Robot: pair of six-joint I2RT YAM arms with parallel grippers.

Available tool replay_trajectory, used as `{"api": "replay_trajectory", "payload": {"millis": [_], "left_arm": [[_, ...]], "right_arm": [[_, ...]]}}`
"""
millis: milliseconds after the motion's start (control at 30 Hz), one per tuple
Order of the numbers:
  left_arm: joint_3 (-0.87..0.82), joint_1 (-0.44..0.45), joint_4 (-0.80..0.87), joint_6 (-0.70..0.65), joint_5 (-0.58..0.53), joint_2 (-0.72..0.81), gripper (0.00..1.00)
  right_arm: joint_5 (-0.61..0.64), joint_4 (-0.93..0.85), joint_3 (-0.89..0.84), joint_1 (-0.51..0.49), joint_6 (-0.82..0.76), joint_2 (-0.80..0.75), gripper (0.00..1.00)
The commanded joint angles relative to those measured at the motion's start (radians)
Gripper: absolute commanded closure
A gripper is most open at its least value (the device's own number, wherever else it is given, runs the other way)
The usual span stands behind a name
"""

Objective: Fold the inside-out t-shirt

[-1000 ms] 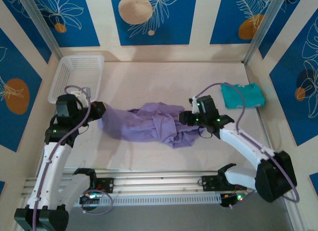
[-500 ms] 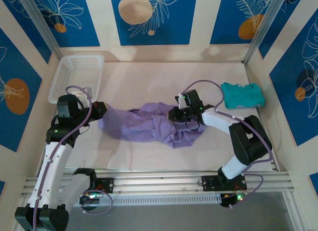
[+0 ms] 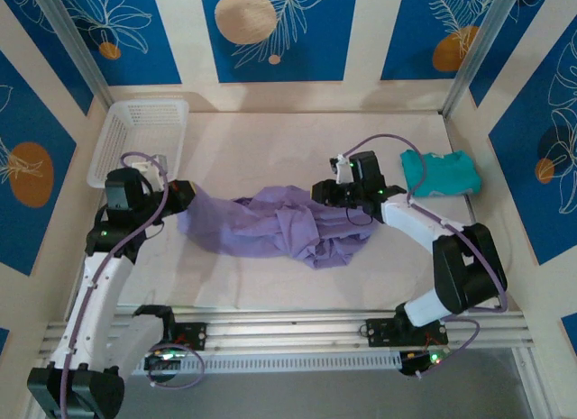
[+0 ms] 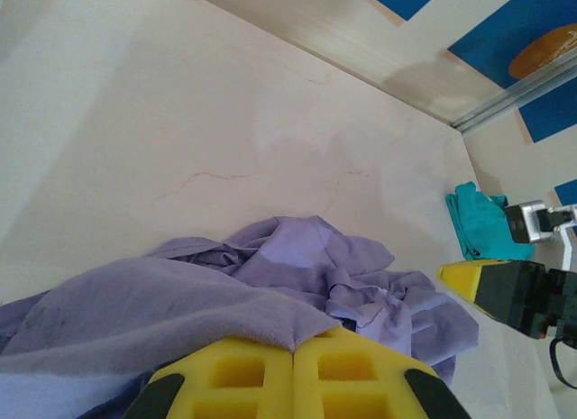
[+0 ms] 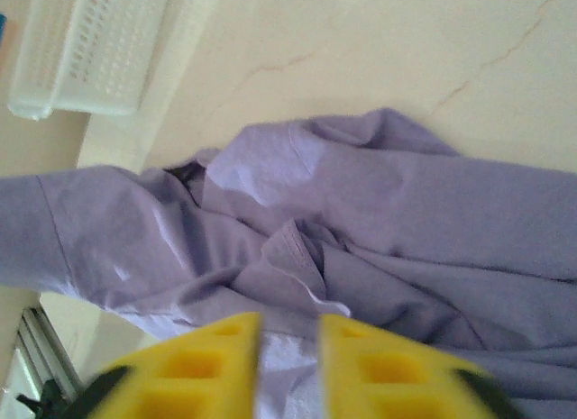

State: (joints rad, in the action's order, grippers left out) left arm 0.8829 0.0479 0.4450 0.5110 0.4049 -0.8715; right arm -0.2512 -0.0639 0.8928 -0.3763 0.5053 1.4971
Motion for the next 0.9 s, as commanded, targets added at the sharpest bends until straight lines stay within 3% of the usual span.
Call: {"api": "replay_trajectory", "payload": {"millis": [0, 133, 333, 467, 600, 700, 867], "left_arm": [[-0.017, -0.011, -0.041, 0.014, 0.037, -0.006, 1.0], [-0.016, -0.011, -0.041, 0.014, 0.039, -0.004, 1.0], [0.003, -0.011, -0.023, 0.003, 0.027, -0.006, 1.0], [0.022, -0.011, -0.026, 0.005, 0.005, -0.021, 1.0], [0.072, -0.018, -0.033, 0.009, -0.035, -0.054, 1.0], [0.182, -0.069, -0.007, 0.014, -0.04, -0.09, 1.0], [0.319, -0.265, -0.029, 0.132, 0.052, -0.078, 1.0]], "right_arm": [[0.003, -0.075, 0.031, -0.029, -0.029, 0.077, 0.61], [-0.003, -0.065, 0.067, -0.07, -0.031, 0.153, 0.57], [0.022, -0.064, 0.087, -0.085, -0.035, 0.133, 0.91], [0.052, -0.106, 0.122, -0.049, -0.079, 0.021, 0.99], [0.007, -0.117, 0.178, 0.029, -0.112, -0.103, 1.0], [-0.06, -0.126, 0.221, 0.111, -0.105, -0.199, 1.0], [-0.039, -0.134, 0.129, 0.189, -0.106, -0.423, 1.0]]}}
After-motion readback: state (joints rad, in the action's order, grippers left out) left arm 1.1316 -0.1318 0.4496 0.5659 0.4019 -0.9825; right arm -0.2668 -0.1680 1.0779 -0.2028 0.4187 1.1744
